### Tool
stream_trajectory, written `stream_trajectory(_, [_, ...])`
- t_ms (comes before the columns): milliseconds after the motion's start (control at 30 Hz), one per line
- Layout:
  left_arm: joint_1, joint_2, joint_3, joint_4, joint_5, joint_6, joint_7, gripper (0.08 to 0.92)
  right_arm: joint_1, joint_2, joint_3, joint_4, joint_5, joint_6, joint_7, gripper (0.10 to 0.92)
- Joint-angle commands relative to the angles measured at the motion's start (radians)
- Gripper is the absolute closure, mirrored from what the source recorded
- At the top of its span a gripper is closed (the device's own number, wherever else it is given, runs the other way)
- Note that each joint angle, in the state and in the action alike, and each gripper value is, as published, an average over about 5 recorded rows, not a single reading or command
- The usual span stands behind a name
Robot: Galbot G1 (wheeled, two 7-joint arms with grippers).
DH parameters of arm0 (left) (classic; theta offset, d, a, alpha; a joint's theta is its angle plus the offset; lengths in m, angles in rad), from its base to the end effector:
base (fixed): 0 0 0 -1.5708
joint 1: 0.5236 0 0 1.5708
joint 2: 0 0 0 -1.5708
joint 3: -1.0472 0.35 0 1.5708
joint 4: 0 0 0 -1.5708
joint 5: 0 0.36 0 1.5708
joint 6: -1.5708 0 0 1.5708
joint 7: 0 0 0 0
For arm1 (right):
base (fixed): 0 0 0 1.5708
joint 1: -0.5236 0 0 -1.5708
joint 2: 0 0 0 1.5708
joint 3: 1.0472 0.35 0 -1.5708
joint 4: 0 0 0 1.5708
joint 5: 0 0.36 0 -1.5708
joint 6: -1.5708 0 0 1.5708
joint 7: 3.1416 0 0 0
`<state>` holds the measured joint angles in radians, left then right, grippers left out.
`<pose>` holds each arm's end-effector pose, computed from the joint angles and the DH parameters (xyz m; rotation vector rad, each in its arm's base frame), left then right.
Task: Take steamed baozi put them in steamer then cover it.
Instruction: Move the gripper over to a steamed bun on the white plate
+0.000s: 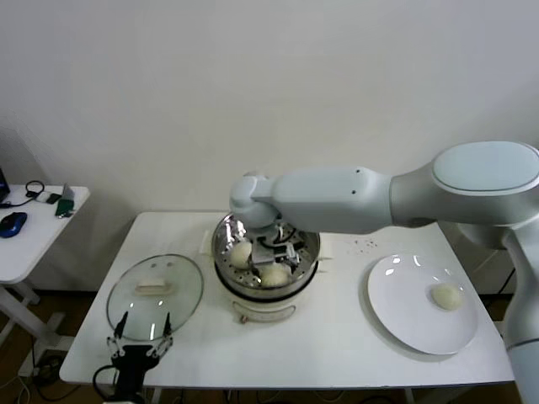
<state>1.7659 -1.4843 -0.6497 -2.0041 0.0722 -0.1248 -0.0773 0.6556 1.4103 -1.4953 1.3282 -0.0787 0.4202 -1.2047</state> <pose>0.1159 0.0581 -0.3598 0.1677 -2.9699 -0.3311 0.4969 0.2412 -0.0868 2.0410 0.1458 2.3055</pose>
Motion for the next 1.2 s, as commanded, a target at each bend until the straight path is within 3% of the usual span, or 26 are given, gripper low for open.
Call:
stream_trajectory(33, [0.001,0.000,0.001,0.000,-0.001,-0.002,-0.001,0.177,0.041,-0.051,0.063,-0.018,-0.016,-0.001,0.014,0.202])
stream_trajectory(200, [0.004,0.006,-0.002,-0.004,-0.002,-0.003,-0.001,0.177,0.098,-0.145,0.081,-0.045,0.064,-0.067,0.019,0.203])
stream_trajectory(333, [0.003,0.012,-0.002,-0.005,-0.004,-0.004,-0.001,0.177,0.157,-0.255,0.012,-0.083,0.234,-0.194,0.084,0.203])
stream_trajectory(500, [0.004,0.013,-0.002,-0.004,-0.004,-0.008,-0.001,0.177,0.198,-0.411,-0.093,-0.057,0.416,-0.439,0.220,0.203])
stream_trajectory(667, [0.005,0.015,-0.003,-0.005,-0.005,-0.009,-0.001,0.177,0.183,-0.576,-0.109,0.008,0.516,-0.690,0.231,0.203])
stream_trajectory(933, [0.001,0.009,-0.001,-0.015,0.000,0.001,0.000,0.177,0.067,-0.770,-0.101,0.019,0.457,-0.721,0.188,0.203])
stream_trajectory(1200, [0.013,0.004,-0.007,-0.024,0.014,0.012,0.000,0.177,-0.227,-0.897,0.113,-0.063,0.245,-0.676,0.145,0.203])
